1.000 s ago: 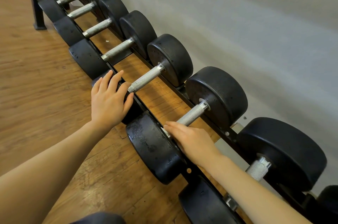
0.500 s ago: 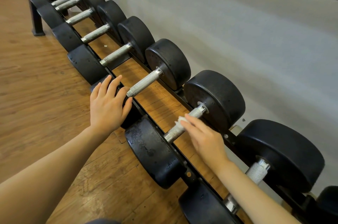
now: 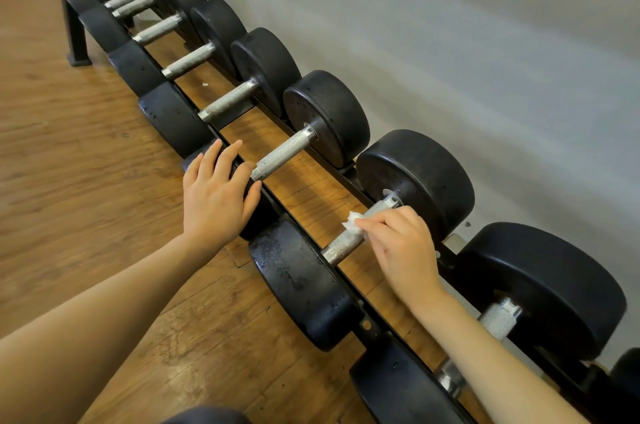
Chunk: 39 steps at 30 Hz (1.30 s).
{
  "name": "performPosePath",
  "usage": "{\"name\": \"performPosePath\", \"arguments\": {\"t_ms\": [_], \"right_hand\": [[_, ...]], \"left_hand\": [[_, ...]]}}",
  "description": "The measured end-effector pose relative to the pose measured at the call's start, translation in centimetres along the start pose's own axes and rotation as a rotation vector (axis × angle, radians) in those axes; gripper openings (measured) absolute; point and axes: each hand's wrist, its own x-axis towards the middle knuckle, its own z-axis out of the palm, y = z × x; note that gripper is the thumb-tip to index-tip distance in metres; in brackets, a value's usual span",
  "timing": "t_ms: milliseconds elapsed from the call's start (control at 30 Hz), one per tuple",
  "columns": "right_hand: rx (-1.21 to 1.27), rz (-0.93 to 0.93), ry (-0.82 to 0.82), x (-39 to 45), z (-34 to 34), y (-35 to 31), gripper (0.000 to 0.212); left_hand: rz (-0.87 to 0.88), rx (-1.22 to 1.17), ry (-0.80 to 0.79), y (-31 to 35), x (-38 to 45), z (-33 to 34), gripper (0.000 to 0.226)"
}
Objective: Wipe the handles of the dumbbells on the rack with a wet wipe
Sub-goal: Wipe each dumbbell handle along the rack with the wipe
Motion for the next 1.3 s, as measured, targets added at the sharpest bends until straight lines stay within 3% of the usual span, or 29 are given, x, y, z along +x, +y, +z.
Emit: {"name": "performPosePath", "arguments": {"t_ms": [200,367,500,667,900,1033,1300], "right_hand": [[0.463,0.180,-0.018,1.7,-2.8,-4.6,0.031],[0.600,0.126,-0.122,1.5,-3.6,-8.2,0.026],[0.530,0.021,-0.239,0.7,-3.3,-9.0,0.027],[0.318,-0.256,-0.340,-0.6,-3.4,-8.6,0.022],[0.303,-0.253,-0.323,3.4,-1.9,-9.6,0.020],[0.316,-0.202,-0.400,5.9,-0.5,-9.8,0.014],[0.292,-0.210,-0.441,3.4,-2.0,-9.9,0.025]], "left_hand": [[0.005,0.005,0.006,0.0,0.0,0.0,0.041],[0.002,-0.001,-0.018,0.0,0.0,-0.1,0.042],[0.010,-0.002,-0.046,-0.1,0.0,-0.2,0.039],[0.017,-0.012,-0.082,-0.1,0.1,-0.5,0.038],[0.029,-0.027,-0.129,-0.4,0.2,-0.8,0.040],[0.021,-0.068,-0.160,-0.7,0.4,-1.1,0.039],[0.065,-0.099,-0.209,-1.5,0.4,-1.5,0.044]]}}
